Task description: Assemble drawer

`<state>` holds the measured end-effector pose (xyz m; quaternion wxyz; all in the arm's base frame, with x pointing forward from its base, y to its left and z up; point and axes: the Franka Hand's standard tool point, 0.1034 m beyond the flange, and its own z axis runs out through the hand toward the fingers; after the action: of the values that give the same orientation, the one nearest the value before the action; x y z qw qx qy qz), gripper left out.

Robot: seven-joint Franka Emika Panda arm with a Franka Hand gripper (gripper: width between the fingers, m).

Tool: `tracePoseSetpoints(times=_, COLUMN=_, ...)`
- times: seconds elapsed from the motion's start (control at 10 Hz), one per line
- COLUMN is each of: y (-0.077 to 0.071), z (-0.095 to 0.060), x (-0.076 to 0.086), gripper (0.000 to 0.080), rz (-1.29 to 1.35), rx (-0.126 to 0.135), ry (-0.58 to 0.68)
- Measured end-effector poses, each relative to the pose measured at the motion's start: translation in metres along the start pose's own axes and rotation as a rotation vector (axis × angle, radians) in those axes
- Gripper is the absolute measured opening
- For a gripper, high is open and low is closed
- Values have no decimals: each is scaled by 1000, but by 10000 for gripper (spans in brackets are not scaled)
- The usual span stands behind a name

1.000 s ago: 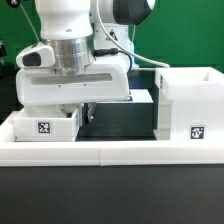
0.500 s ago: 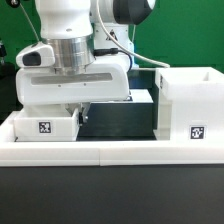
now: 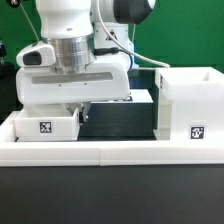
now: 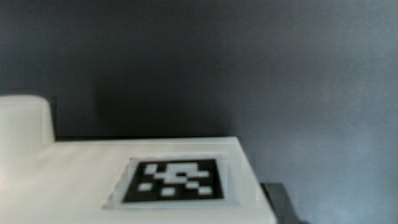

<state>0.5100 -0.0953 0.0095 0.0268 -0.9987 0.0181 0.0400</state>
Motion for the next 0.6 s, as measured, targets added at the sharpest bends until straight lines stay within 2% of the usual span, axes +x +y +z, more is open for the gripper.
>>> tracePoseSetpoints(times=0.1, y=-5, z=-5, x=2, gripper=42, rz=-31, rx=-3, ry=1)
tracePoseSetpoints(times=0.4, y=-25, z=-23, x=0, gripper=42, rz=-70, rx=19, ry=-33)
tracePoseSetpoints(times=0.6, y=-30, z=-24, x=1, gripper=42, rz=-105, rx=24, ry=-34)
